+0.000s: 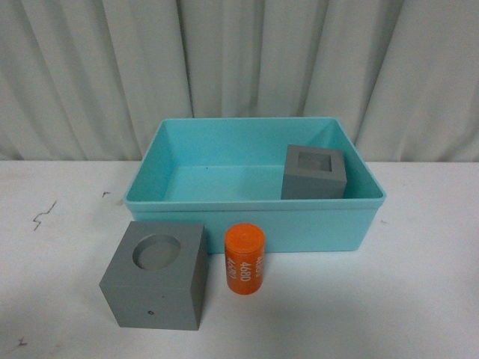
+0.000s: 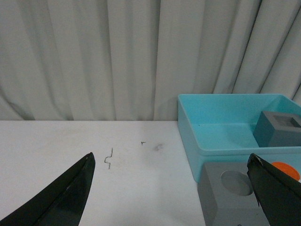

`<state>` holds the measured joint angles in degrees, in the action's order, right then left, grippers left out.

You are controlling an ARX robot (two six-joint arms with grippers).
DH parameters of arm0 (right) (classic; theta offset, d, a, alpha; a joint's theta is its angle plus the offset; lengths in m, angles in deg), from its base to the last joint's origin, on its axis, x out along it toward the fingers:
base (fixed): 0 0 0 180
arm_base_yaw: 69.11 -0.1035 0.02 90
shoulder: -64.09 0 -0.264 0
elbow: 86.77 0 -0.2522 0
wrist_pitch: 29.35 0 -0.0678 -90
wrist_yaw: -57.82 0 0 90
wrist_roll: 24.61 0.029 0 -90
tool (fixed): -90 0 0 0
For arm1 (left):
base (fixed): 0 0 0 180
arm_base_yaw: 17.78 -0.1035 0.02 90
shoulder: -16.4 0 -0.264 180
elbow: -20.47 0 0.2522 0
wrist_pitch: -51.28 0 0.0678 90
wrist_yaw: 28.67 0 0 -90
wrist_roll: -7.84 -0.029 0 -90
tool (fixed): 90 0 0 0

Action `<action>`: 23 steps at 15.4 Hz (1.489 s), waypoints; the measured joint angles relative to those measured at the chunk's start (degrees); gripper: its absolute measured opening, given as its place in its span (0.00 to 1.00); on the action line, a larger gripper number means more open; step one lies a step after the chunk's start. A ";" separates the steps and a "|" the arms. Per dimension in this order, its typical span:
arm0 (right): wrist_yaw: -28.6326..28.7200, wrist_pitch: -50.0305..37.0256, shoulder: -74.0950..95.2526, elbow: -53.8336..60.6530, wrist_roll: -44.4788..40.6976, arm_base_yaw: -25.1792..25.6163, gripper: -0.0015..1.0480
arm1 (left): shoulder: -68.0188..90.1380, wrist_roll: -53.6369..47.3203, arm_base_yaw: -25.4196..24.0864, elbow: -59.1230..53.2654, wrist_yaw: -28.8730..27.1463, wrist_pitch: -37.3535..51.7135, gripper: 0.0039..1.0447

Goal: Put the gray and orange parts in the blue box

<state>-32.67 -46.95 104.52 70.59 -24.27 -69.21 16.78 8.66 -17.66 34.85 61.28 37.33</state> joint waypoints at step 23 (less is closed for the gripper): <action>0.35 19.58 -28.72 8.22 0.00 0.11 0.02 | 0.00 0.00 0.00 0.00 0.04 0.00 0.94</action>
<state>-32.32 -27.36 75.80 78.81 -24.27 -69.10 16.78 8.66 -17.66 34.85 61.32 37.33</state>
